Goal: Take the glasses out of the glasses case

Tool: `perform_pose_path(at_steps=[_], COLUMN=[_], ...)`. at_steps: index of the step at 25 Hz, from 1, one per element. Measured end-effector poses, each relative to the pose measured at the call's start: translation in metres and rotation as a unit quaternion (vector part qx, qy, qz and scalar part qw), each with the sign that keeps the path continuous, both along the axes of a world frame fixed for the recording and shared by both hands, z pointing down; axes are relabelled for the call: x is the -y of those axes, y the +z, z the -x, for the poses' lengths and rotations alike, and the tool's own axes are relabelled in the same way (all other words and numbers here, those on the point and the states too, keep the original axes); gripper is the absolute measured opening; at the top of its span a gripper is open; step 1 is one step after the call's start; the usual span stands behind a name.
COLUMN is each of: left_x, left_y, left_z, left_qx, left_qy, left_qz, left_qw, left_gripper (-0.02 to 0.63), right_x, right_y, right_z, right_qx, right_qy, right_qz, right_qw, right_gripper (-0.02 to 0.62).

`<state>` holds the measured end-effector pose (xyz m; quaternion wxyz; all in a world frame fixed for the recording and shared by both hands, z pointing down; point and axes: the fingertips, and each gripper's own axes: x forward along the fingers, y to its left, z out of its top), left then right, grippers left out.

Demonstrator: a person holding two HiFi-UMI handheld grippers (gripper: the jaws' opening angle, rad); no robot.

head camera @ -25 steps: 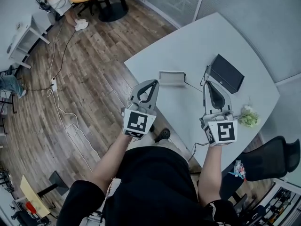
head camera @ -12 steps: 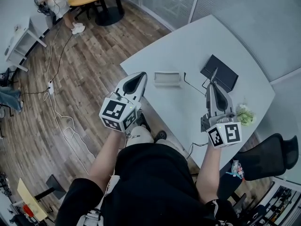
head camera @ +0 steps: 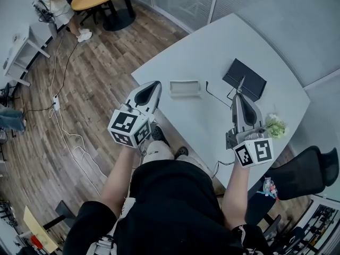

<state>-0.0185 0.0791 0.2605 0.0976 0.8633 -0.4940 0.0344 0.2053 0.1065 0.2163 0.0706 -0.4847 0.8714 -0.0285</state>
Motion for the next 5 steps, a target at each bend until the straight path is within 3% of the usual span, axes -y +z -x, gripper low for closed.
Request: perform_pose_path(at_steps=[5], left_x=[0.0045], left_y=[-0.0006], left_z=[0.0006], left_qx=[-0.004], left_qy=[0.005], left_qz=[0.001], left_qw=[1.0000], left_gripper=[0.021], right_x=[0.0041], right_y=[-0.0018], right_z=[0.0020], right_qx=[-0.002], right_qy=[0.000], right_qz=[-0.002], right_qw=[1.000], right_gripper=[0.021])
